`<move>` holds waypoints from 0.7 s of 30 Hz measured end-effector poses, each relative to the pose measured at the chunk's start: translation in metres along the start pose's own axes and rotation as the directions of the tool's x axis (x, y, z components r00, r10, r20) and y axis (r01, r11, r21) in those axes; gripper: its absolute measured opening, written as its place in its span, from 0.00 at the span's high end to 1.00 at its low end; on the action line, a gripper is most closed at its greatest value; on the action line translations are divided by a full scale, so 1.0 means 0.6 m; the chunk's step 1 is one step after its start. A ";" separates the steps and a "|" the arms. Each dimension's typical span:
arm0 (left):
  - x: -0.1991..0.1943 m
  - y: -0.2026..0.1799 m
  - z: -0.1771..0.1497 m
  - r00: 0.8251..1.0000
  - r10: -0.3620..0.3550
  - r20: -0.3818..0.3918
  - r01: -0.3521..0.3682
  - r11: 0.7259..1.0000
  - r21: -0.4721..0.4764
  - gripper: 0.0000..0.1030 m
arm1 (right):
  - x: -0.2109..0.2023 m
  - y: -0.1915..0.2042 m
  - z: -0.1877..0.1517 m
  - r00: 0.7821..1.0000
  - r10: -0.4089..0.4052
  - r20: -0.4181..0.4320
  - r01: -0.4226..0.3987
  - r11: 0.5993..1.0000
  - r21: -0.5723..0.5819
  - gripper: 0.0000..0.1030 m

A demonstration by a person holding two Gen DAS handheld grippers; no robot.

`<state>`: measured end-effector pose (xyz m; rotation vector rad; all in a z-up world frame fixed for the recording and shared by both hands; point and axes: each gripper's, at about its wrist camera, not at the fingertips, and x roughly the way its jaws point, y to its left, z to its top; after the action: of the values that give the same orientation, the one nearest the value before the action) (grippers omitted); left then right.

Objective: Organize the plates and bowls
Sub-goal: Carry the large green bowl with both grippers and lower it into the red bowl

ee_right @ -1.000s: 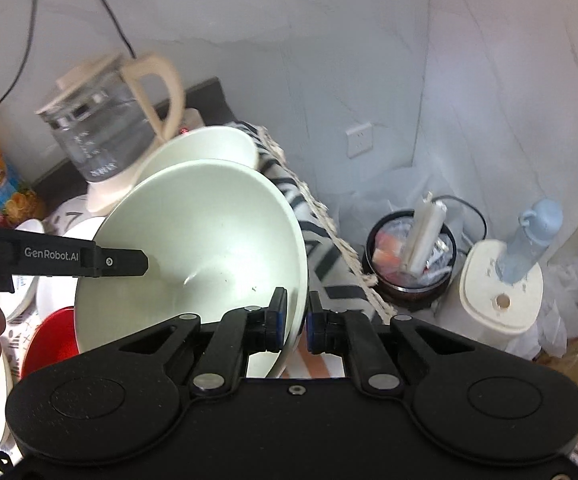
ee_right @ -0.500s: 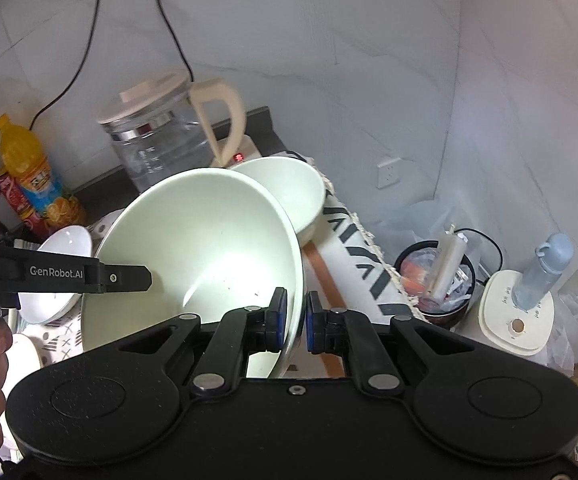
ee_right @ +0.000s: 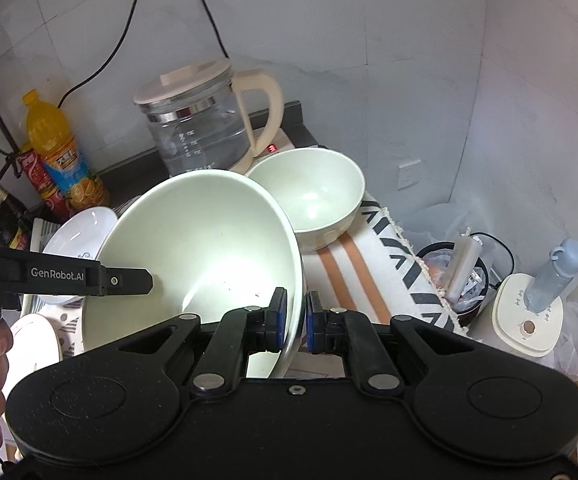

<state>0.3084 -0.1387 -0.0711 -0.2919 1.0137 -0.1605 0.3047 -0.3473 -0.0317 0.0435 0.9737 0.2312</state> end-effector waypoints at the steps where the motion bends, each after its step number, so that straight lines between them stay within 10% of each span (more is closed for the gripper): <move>1: -0.001 0.004 -0.002 1.000 0.001 -0.002 -0.001 1.000 -0.005 0.91 | 0.001 0.004 -0.001 1.000 0.001 -0.003 -0.001 1.000 -0.002 0.90; 21: 0.012 0.078 -0.055 0.995 -0.002 -0.099 -0.008 0.995 -0.101 0.91 | 0.036 0.058 -0.024 0.997 0.017 -0.070 -0.021 0.997 -0.068 0.91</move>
<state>0.2837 -0.1018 -0.1080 -0.3778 1.1227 -0.1222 0.2987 -0.3096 -0.0525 -0.0179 1.0338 0.2848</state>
